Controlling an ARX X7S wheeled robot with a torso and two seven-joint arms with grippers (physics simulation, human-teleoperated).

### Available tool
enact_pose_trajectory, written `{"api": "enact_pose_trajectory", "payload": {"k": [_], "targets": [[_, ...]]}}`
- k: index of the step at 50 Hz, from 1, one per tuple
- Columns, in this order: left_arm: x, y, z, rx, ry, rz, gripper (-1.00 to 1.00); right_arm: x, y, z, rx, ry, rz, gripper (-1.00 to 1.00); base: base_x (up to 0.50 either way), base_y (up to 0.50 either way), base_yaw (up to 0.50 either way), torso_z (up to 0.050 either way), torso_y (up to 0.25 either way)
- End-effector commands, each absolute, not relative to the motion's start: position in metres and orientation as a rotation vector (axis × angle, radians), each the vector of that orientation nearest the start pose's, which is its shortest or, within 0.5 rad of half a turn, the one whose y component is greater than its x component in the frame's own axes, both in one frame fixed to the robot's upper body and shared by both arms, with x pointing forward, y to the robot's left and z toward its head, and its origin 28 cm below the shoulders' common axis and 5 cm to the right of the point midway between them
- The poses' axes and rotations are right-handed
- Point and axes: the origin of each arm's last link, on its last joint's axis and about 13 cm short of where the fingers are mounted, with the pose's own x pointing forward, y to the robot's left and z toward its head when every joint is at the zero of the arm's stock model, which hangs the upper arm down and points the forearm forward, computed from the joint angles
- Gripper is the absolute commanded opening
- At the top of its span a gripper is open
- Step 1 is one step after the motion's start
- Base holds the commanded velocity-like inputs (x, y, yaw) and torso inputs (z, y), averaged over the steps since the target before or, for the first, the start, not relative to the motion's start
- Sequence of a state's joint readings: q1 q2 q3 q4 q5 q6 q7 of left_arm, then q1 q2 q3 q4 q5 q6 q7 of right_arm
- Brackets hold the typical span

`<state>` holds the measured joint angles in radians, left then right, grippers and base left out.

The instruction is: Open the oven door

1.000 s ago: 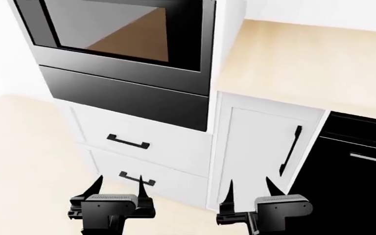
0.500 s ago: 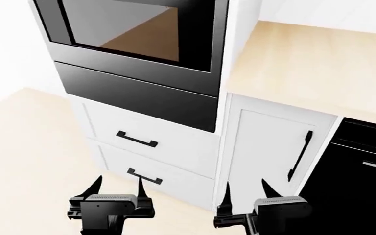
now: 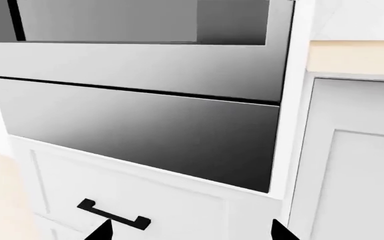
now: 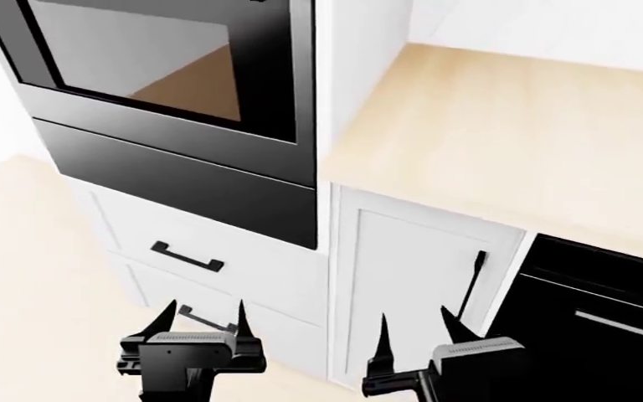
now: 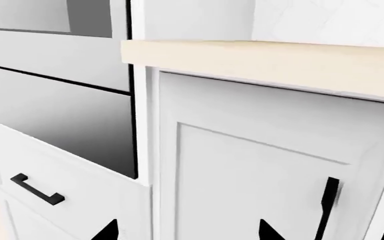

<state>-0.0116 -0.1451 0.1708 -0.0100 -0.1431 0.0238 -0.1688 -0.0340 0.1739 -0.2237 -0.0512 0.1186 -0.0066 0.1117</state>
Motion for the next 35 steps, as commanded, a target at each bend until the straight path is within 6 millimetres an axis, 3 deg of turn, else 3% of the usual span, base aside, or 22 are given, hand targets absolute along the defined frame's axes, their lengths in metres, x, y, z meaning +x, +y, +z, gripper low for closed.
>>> {"api": "enact_pose_trajectory", "payload": {"k": [1,16,35], "targets": [[0.2106,0.2065,0.0125,0.002,-0.002,0.003,1.00,0.1956,-0.0915,0.0136,-0.063,-0.022,0.152,1.00,0.46,0.19,0.00,0.000,0.000],[0.2103,0.2068,0.0131,0.003,-0.003,0.006,1.00,0.1964,-0.0919,0.0136,-0.073,-0.023,0.134,1.00,0.43,0.26,0.00,0.000,0.000],[0.2116,0.2079,0.0141,-0.008,-0.003,0.018,1.00,0.1975,-0.0921,0.0105,-0.071,0.009,0.113,1.00,0.00,0.00,0.00,0.000,0.000]]}}
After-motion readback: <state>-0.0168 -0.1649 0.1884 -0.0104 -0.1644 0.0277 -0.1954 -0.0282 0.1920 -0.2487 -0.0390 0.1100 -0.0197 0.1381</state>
